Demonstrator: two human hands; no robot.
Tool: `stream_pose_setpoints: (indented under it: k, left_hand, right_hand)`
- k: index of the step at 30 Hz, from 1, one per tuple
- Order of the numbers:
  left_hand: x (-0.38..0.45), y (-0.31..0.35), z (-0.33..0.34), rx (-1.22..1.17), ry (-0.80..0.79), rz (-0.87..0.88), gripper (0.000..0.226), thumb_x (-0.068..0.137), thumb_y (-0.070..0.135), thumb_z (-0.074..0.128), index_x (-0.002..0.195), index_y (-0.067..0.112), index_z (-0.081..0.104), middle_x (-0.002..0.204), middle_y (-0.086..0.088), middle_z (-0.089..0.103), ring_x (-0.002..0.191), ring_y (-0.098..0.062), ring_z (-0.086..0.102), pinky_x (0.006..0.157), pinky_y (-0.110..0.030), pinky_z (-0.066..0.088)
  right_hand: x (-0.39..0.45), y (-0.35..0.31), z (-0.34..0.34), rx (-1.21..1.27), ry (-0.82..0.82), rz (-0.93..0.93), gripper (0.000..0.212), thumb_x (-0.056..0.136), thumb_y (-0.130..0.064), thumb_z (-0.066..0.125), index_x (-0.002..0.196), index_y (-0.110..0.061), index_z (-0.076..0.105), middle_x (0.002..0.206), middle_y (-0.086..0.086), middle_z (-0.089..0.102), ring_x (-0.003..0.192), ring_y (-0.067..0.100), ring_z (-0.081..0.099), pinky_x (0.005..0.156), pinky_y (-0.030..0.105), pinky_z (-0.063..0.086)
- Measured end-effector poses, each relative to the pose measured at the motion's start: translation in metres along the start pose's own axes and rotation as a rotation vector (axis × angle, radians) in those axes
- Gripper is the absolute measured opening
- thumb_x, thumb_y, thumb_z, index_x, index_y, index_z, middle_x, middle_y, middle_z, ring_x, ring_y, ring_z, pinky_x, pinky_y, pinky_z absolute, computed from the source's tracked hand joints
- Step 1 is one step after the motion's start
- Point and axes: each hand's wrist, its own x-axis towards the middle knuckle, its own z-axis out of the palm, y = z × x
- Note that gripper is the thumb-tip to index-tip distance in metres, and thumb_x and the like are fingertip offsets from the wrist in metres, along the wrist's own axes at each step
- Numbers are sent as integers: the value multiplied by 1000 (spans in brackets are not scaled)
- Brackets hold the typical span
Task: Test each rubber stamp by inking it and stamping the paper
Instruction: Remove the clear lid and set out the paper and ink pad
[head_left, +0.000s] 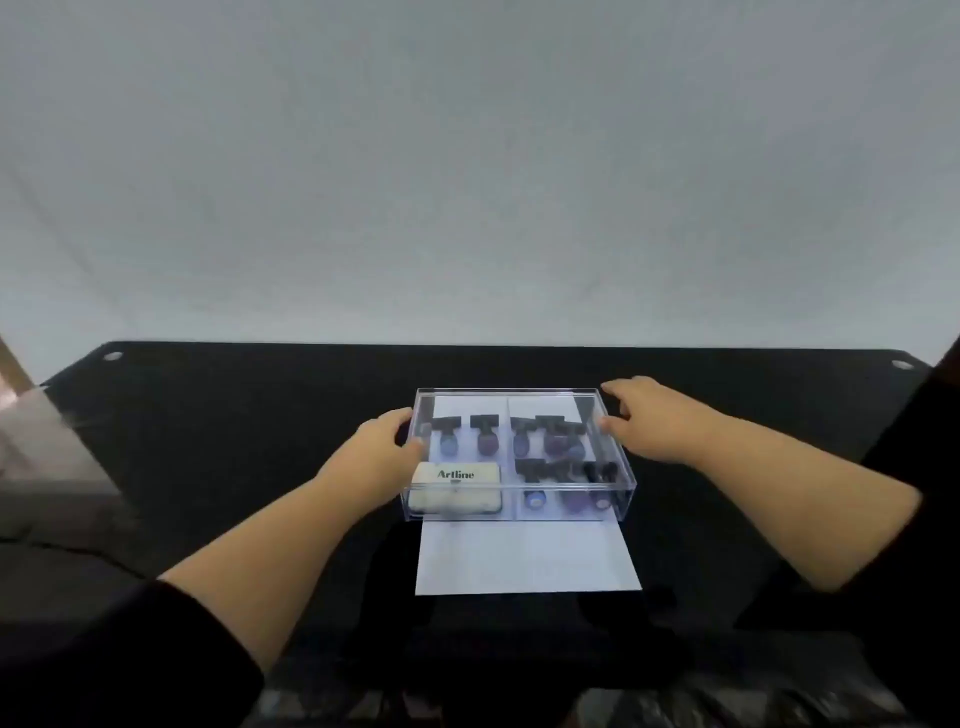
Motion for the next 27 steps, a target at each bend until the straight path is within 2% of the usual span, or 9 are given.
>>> stream_pose_setpoints:
  k: [3,5,7,8,10,14,17,23,27]
  left_hand:
    - [5,-13,11,-100,33,-115,55,99,32,43,150,26,23,152,-2,32,130,-20,43,98,-33,39]
    - [5,-16,18,-187,23,-143,54,100,31,42,150,25,24,151,-1,35,133,-20,40,103,-33,34]
    - [4,-16,25,-270,30,-145,49,101,29,39,148,23,28,145,4,42,123,-14,48,94,-26,36]
    - [1,-15,28,-297,37,-134,46,101,28,38,147,24,31,138,9,47,108,-7,54,83,-18,39]
    - [-3,-17,34,-349,49,-131,42,102,28,37,144,27,36,127,11,52,81,5,49,64,-12,34]
    - [-1,-26,44,-422,77,-195,40,102,30,36,142,35,38,101,21,54,79,5,49,60,-16,34]
    - [-2,-28,47,-457,56,-201,39,102,31,34,139,42,39,93,29,51,83,5,51,62,-16,37]
    - [0,-33,54,-555,68,-210,41,101,33,35,138,50,37,111,24,54,101,-4,53,86,-25,39]
    - [-2,-33,55,-577,70,-215,41,100,32,34,138,48,39,95,33,53,97,1,55,83,-24,43]
  right_hand:
    - [3,6,17,67,1,108,47,98,-32,42,140,-12,33,139,12,37,107,25,52,87,32,43]
    - [4,9,29,129,-1,175,46,99,-31,40,140,-10,32,137,13,40,95,22,53,79,31,45]
    - [8,13,40,205,29,211,42,99,-27,40,136,-9,36,127,13,49,89,21,54,79,35,48]
    - [10,14,45,238,40,217,38,99,-25,39,134,-9,39,118,11,53,87,22,56,79,37,50]
    - [13,18,55,290,48,236,32,100,-23,36,129,-11,44,102,7,54,81,21,58,75,39,51]
    - [17,24,69,406,63,272,29,100,-23,32,123,-19,48,97,3,57,80,19,58,76,41,53]
    - [18,27,75,500,84,274,31,101,-25,29,126,-24,48,100,1,58,83,16,58,78,41,54]
    - [15,27,81,544,138,250,35,101,-25,27,130,-27,46,109,3,57,88,18,56,82,44,53]
    - [13,26,81,530,137,243,35,101,-23,27,130,-25,47,107,3,55,89,19,55,84,47,52]
